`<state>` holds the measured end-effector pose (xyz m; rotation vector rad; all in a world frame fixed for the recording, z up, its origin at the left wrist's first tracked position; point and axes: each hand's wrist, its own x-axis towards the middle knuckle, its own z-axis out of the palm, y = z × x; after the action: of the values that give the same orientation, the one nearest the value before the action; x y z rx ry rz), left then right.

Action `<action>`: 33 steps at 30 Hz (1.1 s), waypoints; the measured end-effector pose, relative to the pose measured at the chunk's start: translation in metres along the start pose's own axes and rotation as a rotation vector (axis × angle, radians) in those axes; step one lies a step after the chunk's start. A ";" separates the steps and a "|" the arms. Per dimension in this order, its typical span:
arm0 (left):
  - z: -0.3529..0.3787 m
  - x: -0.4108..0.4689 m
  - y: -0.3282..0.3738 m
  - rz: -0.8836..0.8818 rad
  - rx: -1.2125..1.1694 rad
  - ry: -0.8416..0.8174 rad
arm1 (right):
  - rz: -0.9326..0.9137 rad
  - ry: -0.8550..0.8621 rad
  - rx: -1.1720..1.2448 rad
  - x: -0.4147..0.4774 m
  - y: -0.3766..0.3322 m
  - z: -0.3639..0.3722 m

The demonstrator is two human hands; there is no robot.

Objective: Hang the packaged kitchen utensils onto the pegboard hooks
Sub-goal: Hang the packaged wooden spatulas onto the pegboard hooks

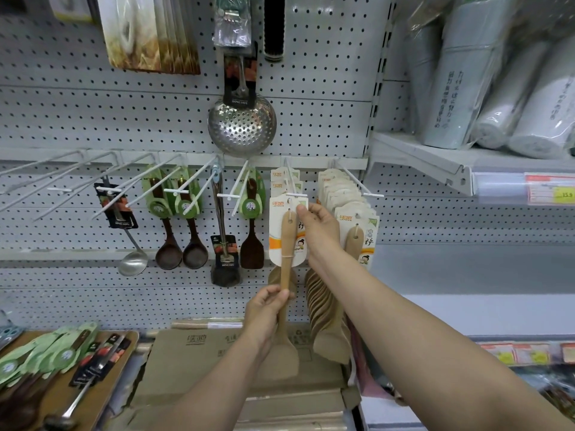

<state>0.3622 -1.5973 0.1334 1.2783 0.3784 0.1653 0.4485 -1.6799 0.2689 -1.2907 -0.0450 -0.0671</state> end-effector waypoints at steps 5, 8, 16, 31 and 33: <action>0.003 0.025 0.007 -0.024 0.017 0.049 | 0.003 0.054 -0.021 0.017 0.002 0.008; 0.004 0.041 0.008 -0.047 0.008 0.068 | 0.010 0.075 -0.050 0.025 0.004 0.012; 0.014 0.067 0.013 -0.059 0.056 0.104 | -0.011 0.105 -0.121 0.052 0.010 0.018; 0.017 0.087 0.026 -0.039 0.121 0.105 | -0.042 0.106 -0.179 0.071 0.017 0.022; 0.013 0.082 0.031 -0.024 0.136 0.077 | -0.020 0.106 -0.194 0.063 0.012 0.021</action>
<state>0.4455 -1.5735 0.1506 1.4035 0.4773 0.1717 0.5124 -1.6581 0.2680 -1.4784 0.0406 -0.1600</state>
